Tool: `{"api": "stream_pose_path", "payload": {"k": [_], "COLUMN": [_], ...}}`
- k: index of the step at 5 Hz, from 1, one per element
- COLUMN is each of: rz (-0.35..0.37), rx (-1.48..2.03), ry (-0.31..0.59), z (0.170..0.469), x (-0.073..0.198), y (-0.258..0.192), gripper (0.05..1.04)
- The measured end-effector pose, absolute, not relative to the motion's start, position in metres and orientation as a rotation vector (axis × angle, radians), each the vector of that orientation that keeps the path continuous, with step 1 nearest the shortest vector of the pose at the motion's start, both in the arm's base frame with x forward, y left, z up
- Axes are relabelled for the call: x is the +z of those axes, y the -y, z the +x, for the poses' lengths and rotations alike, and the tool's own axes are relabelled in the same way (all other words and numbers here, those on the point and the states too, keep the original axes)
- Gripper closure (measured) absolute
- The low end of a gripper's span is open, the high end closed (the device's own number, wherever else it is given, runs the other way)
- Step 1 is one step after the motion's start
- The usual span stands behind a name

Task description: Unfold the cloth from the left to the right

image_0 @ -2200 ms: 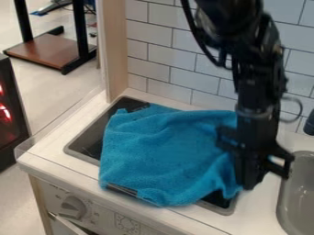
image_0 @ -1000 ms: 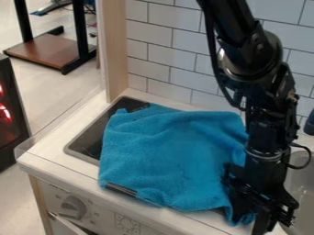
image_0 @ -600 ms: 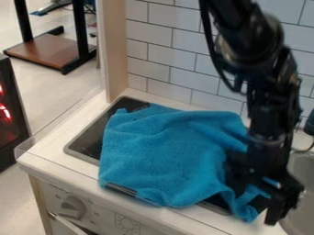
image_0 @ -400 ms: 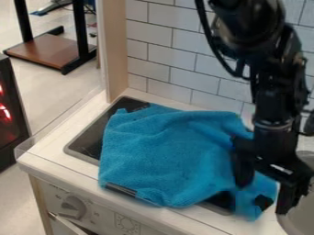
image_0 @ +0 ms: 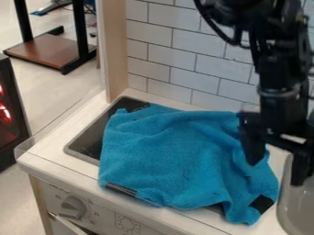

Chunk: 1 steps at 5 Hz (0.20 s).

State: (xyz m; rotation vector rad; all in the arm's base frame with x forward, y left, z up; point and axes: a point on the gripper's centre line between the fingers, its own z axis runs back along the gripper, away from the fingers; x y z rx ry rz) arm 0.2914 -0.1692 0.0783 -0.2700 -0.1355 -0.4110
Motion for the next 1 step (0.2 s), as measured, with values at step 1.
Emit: {"api": "stream_pose_path", "payload": {"k": [1], "rz": [-0.264], "rx": [-0.408], "ry": [0.166], "z": [0.2949], "x": [0.0918], "y": [0.1686], "gripper": [0.085]}}
